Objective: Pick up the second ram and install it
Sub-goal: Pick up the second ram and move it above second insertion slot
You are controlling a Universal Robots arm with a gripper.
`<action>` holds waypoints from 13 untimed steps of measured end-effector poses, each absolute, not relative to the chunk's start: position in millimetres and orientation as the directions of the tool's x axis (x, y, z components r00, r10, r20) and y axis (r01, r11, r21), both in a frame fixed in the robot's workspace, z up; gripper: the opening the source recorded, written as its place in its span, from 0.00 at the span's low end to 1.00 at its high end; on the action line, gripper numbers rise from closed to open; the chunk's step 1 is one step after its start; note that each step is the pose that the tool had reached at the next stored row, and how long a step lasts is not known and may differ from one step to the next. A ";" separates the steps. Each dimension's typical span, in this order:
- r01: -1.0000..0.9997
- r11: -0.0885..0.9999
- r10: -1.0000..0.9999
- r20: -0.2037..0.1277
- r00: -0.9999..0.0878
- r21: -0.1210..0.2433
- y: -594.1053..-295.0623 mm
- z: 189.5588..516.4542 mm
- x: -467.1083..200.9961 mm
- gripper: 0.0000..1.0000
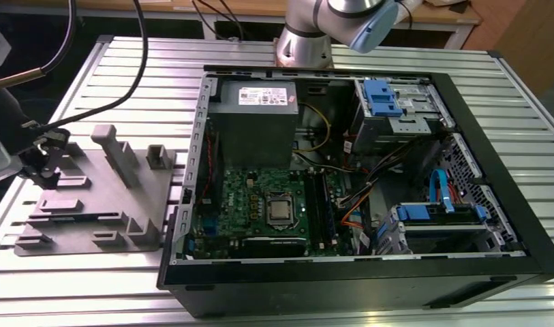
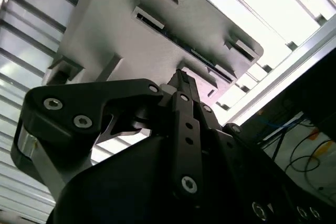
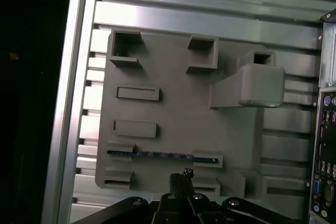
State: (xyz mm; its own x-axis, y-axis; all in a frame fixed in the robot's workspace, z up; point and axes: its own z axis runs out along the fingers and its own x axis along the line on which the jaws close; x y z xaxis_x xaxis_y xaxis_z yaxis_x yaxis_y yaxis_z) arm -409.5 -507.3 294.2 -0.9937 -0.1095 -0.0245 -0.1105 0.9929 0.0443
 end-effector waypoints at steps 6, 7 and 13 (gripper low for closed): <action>-0.217 0.975 -0.216 -0.024 -0.976 0.044 -507.3 291.8 -409.5 0.07; -0.234 0.971 -0.233 -0.024 -0.972 0.044 -507.3 291.4 -409.5 0.07; -0.339 0.940 -0.338 -0.024 -0.941 0.044 -507.3 289.1 -409.5 0.07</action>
